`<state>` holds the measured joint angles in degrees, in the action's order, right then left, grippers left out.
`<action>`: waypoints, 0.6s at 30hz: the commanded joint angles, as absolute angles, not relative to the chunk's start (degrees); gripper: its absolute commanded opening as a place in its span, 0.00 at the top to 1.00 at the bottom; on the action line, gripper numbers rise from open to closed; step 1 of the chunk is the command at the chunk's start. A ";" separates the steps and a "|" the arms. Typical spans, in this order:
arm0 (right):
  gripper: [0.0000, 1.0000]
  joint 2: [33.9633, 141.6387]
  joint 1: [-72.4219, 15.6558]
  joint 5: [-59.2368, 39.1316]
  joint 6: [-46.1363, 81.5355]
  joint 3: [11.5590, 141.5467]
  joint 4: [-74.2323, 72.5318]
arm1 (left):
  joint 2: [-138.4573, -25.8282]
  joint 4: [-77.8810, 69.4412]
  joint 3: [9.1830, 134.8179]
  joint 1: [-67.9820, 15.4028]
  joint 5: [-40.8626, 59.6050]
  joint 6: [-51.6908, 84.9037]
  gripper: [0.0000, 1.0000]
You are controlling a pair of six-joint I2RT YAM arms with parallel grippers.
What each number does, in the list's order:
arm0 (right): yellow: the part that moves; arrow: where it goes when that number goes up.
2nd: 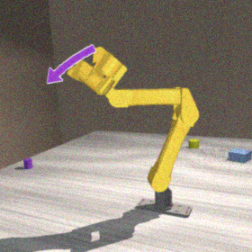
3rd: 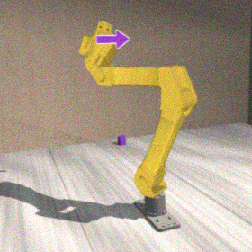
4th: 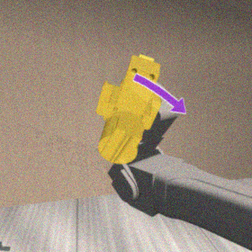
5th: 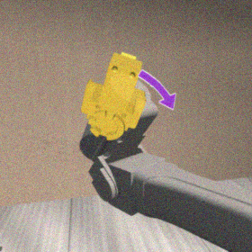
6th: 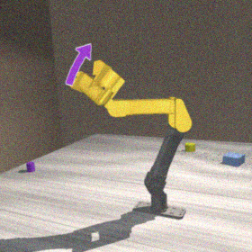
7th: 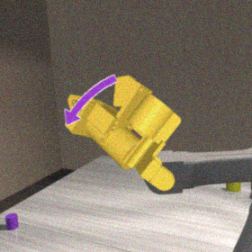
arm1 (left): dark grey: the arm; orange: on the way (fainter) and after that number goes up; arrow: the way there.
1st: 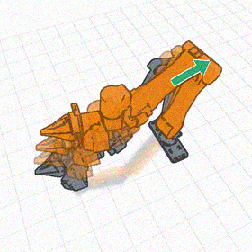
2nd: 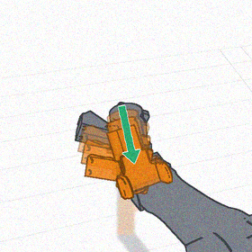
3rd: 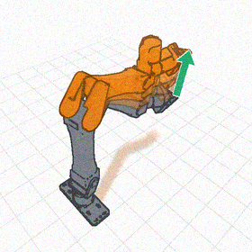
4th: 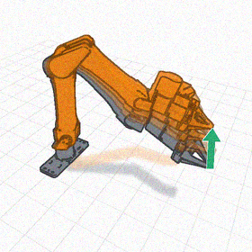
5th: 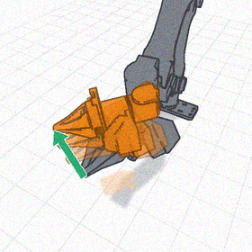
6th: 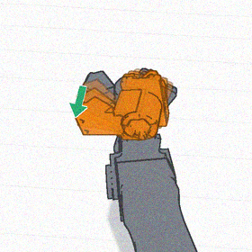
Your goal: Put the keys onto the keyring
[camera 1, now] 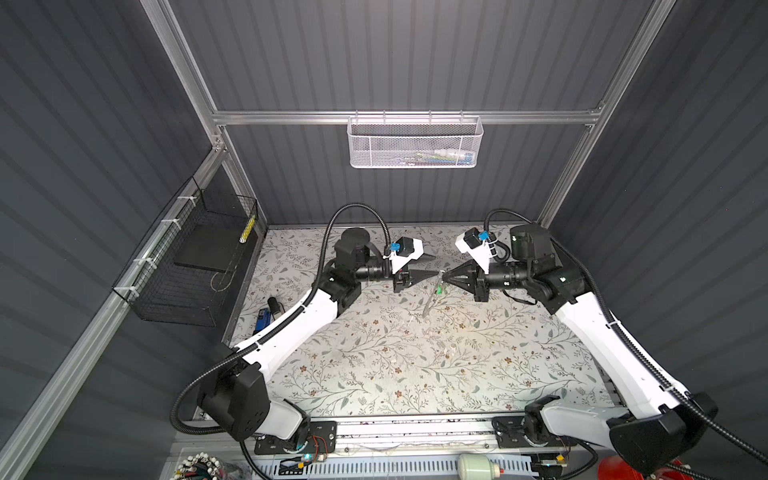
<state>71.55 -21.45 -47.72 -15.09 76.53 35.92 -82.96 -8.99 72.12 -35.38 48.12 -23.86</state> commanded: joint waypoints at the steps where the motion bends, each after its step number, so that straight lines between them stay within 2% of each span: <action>1: 1.00 74.08 -21.82 -45.20 -18.99 81.40 49.26 | -82.23 16.17 76.86 -36.71 42.39 -43.79 0.68; 7: 1.00 77.99 -22.47 -41.82 -21.05 88.37 59.71 | -85.23 28.46 85.24 -42.76 31.17 -54.24 0.69; 18: 1.00 81.73 -25.13 -36.70 -23.85 94.29 68.07 | -87.19 31.03 88.92 -45.09 26.23 -55.55 0.71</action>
